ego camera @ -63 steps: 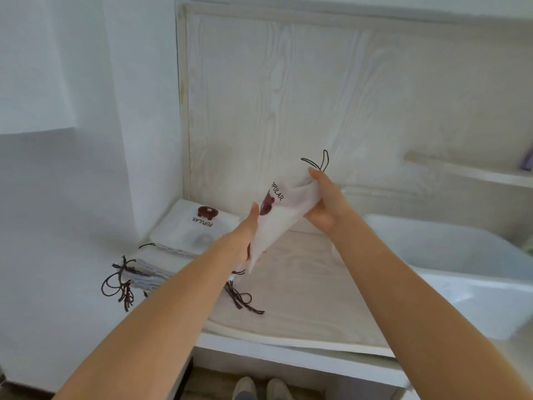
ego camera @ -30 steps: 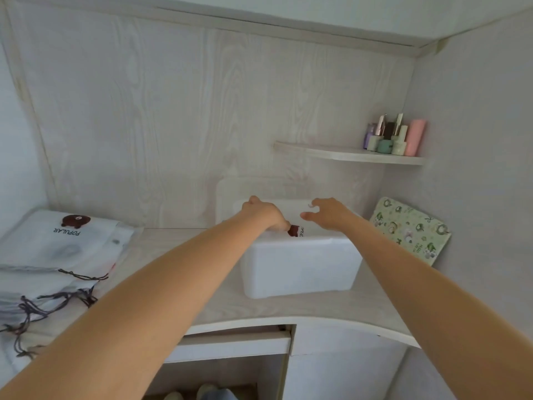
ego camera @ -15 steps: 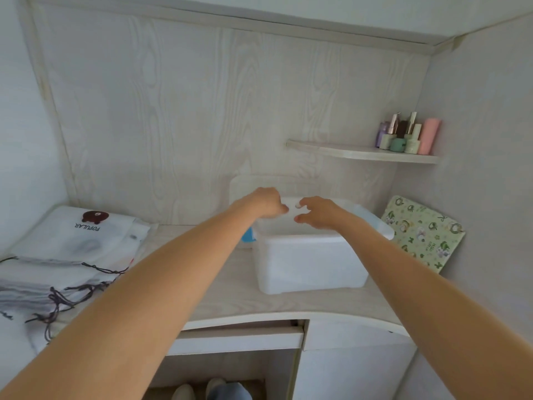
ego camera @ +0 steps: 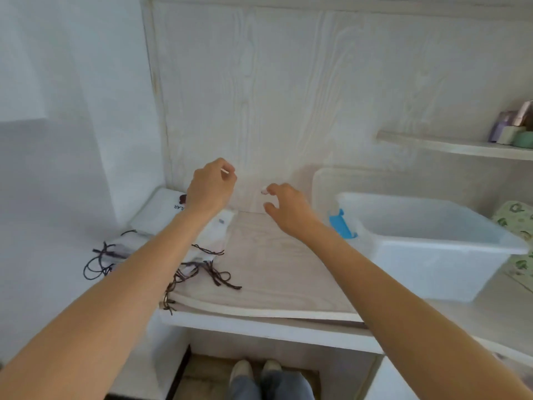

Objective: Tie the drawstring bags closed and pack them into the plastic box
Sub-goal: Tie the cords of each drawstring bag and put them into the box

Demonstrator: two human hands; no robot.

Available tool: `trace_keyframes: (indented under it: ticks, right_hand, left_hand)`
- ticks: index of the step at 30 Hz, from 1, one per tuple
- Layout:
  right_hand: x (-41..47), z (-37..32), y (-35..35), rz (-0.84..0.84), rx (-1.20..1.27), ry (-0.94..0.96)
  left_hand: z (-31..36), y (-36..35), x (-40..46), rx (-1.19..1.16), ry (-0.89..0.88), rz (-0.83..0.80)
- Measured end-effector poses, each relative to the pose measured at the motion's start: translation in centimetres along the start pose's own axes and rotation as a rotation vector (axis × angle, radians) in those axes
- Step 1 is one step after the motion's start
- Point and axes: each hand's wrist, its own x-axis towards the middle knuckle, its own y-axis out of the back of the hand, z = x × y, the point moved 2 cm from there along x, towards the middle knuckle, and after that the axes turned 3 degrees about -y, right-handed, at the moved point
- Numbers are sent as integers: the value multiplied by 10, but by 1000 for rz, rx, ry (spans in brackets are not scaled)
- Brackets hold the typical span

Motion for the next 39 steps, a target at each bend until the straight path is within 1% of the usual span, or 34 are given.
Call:
trace_keyframes:
  ticks: [3, 6, 10, 13, 16, 18, 19, 20, 22, 24, 26, 28, 29, 36, 39]
  right_hand:
    - [13, -22, -44, -97, 25, 1]
    - [24, -39, -84, -193, 125, -34]
    - [35, -56, -129, -319, 198, -52]
    - [42, -64, -151, -382, 207, -45]
    - [48, -68, -166, -378, 105, -9]
    - [52, -71, -171, -321, 19, 33]
    - [53, -70, -173, -279, 15, 35]
    - [55, -67, -174, -228, 42, 19]
    - [58, -55, -178, -115, 189, -49]
    - [59, -41, -181, 2, 365, -119]
    - [55, -31, -182, 66, 471, -153]
    - [50, -26, -180, 98, 528, -150]
    - [48, -25, -180, 102, 552, -153]
    - [47, -18, -181, 108, 620, -222]
    - [47, -17, -179, 149, 611, -251]
  left_hand:
    - [-52, 8, 3, 55, 45, -62]
    - [-97, 12, 2, 104, 76, -178]
    - [-140, 16, -4, 210, 84, -360]
    - [-164, 17, -9, 190, 131, -464]
    - [-174, 14, -11, 213, 104, -477]
    - [-175, 12, -11, 233, 71, -486]
    - [-175, 11, -11, 244, 54, -488]
    - [-173, 10, -10, 251, 31, -484]
    - [-172, 7, -11, 240, -27, -441]
    - [-174, 4, -14, 207, -93, -342]
    - [-179, 0, -20, 127, -101, -246]
    - [-183, -2, -27, 24, -32, -183]
    - [-186, -2, -30, 10, -2, -157]
    - [-195, 2, -37, 52, 104, 66]
    - [-196, 3, -38, 39, 137, 86]
